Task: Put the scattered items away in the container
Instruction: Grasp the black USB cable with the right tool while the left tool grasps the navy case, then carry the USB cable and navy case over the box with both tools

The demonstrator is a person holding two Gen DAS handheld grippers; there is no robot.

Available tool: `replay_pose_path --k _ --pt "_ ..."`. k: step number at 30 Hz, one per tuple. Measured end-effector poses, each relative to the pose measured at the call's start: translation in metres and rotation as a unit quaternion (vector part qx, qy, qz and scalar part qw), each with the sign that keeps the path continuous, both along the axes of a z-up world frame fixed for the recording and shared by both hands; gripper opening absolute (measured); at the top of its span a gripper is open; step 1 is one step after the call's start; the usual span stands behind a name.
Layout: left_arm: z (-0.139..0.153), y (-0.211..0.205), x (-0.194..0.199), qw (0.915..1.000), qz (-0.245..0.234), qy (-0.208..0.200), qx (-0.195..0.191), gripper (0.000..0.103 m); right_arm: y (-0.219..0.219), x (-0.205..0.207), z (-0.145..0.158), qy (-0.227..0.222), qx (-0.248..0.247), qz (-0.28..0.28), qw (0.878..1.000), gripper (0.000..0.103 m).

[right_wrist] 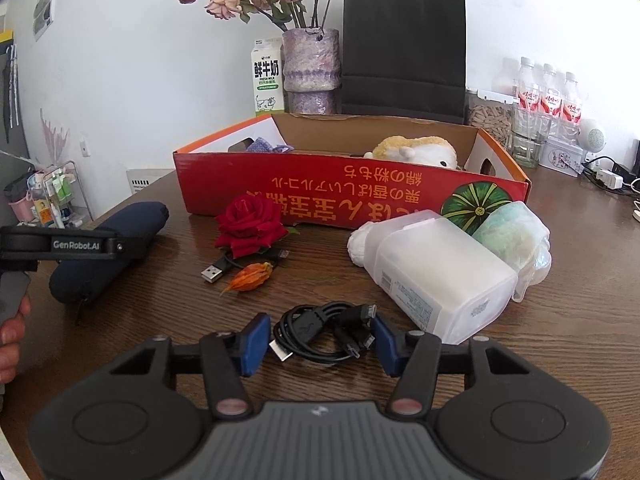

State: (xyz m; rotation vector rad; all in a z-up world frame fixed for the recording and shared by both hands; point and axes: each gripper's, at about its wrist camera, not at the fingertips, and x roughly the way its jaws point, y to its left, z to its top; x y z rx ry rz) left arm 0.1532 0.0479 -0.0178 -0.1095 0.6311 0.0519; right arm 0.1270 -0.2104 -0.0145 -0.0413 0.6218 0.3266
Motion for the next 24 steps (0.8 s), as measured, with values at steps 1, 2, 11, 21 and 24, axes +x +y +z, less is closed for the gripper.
replay_pose_path --k 1,2,11,21,24 --pt "0.000 0.000 -0.001 1.0000 0.000 -0.001 -0.001 0.065 0.000 -0.001 0.000 -0.001 0.001 0.000 1.000 0.054" --pt "0.001 0.001 -0.002 1.0000 0.000 -0.001 -0.004 0.065 -0.001 -0.001 0.001 -0.002 0.002 0.000 1.000 0.054" --pt "0.023 -0.002 -0.017 0.9989 -0.007 -0.044 -0.014 0.065 0.000 -0.008 0.016 -0.032 0.014 0.011 0.999 0.054" --pt "0.078 -0.037 0.003 0.9897 -0.052 -0.131 -0.026 0.065 0.004 0.011 0.056 -0.098 0.032 0.016 0.995 0.054" --pt "0.090 -0.050 0.021 0.9869 -0.058 -0.147 -0.034 0.065 0.003 0.025 0.068 -0.118 0.041 0.012 0.992 0.054"
